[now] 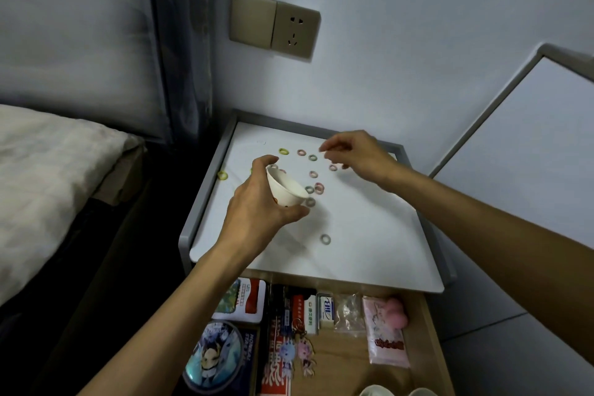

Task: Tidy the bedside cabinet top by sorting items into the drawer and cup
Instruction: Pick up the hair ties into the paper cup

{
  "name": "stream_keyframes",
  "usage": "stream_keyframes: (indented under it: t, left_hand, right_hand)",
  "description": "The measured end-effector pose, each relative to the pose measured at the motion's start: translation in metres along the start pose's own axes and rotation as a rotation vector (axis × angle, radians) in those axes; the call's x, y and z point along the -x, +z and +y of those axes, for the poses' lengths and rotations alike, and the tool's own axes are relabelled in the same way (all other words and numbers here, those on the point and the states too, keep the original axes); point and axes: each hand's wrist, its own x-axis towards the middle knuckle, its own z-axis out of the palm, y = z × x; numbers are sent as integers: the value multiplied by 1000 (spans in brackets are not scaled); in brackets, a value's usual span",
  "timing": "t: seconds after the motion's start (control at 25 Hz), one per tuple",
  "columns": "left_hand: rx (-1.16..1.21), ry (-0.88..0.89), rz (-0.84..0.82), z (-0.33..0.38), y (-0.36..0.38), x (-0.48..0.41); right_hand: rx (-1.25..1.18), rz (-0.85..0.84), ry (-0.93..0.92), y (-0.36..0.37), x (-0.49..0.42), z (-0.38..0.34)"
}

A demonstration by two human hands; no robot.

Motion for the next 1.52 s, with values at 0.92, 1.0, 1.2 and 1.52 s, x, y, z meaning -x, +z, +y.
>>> stream_keyframes:
  t: [0.92,1.0,1.2,1.52]
  left_hand:
    - [-98,27,19,-3,-12,-2]
    - [-84,32,8,-2,-10,-1]
    - [-77,25,1,-2,-8,-2]
    - [6,20,-31,3,4,-2]
  right_hand:
    - [227,41,41,76,-9,71]
    - [115,102,87,70,-6,64]
    - [-4,146,21,35,-3,15]
    - [147,-281,-280,40,38,-52]
